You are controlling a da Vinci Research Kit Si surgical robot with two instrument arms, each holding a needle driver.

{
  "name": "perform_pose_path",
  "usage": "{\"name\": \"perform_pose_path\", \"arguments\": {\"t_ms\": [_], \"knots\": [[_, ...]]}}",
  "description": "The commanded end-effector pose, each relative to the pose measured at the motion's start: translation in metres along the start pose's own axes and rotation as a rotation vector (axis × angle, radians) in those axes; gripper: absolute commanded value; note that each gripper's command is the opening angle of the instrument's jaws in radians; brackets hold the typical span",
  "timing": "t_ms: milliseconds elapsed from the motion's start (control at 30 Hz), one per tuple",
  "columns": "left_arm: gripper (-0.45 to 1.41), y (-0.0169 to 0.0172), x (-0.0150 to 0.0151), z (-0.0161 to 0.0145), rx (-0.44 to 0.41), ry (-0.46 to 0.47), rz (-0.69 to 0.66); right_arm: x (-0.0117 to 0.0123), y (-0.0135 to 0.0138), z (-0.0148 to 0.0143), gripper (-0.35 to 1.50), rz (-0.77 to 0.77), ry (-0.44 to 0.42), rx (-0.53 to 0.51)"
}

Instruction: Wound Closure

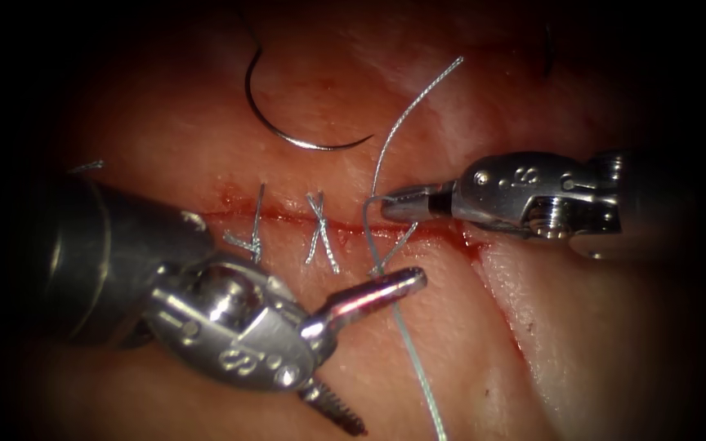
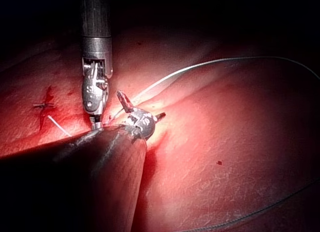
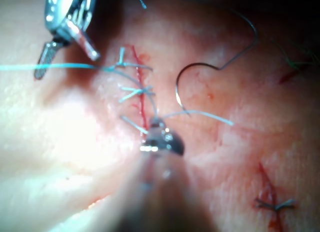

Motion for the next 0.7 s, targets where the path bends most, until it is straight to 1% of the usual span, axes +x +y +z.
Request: {"name": "perform_pose_path", "arguments": {"t_ms": [33,200,367,467,533,700], "knots": [[0.99,0.0002,0.0,0.0008,0.002,0.002,0.009,-0.0002,0.0,0.0011,-0.35,-0.005,0.0,0.0],[0.94,-0.0001,0.0013,0.001,0.022,0.007,0.052,-0.0006,0.0001,0.0016,-0.35,-0.004,-0.012,-0.005],[0.91,0.0001,0.0027,0.0012,0.018,0.017,0.089,-0.001,0.0006,0.0017,-0.35,0.011,-0.024,-0.009],[0.86,0.0005,0.0045,0.0015,0.014,0.03,0.151,-0.001,0.0008,0.0017,-0.35,0.017,-0.024,-0.01],[0.83,0.0007,0.0051,0.0017,0.014,0.032,0.174,-0.0011,0.0008,0.0017,-0.35,0.017,-0.024,-0.01],[0.74,0.0009,0.0049,0.002,0.015,0.031,0.195,-0.0012,0.0007,0.0016,-0.35,0.022,-0.024,-0.009]]}}
